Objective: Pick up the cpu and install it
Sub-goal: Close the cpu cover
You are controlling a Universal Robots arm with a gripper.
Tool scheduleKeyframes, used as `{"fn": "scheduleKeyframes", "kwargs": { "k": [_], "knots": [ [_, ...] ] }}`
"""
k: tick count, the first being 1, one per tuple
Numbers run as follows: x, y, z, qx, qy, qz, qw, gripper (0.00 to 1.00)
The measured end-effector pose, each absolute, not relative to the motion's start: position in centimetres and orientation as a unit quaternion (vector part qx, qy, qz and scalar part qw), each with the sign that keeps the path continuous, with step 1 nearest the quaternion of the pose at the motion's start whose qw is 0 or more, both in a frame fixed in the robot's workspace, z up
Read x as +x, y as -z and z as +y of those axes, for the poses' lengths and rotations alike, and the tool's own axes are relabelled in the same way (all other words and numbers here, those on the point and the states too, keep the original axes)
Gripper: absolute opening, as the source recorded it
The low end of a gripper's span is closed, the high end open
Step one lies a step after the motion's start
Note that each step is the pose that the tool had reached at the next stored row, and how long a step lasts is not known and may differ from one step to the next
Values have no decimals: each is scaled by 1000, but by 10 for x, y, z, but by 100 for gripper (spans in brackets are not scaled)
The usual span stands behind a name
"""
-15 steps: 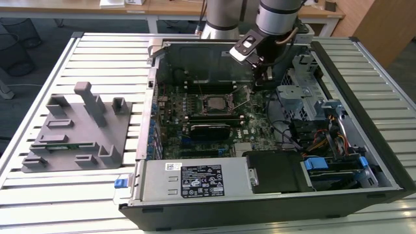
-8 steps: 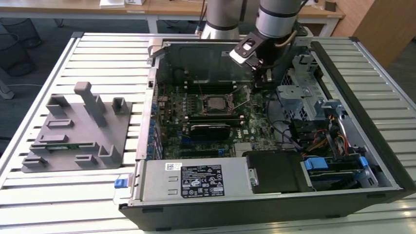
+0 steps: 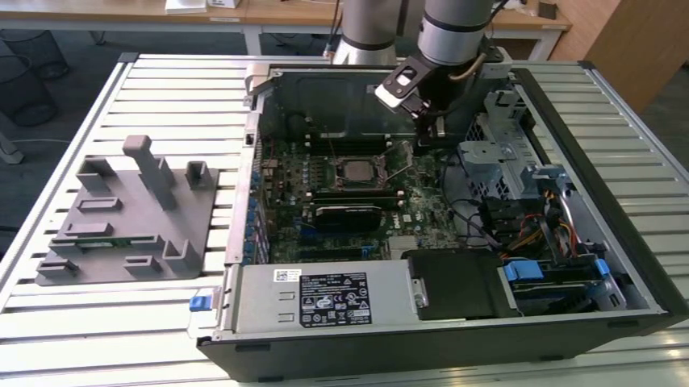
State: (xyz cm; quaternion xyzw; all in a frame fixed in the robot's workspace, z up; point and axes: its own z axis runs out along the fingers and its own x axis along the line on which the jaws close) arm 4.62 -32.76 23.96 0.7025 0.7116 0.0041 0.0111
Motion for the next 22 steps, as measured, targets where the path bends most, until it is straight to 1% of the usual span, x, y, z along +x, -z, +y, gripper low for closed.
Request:
{"fn": "scheduleKeyframes", "kwargs": {
  "k": [22],
  "knots": [
    [22,-238,-328,702,-4,712,11,11]
  ]
}}
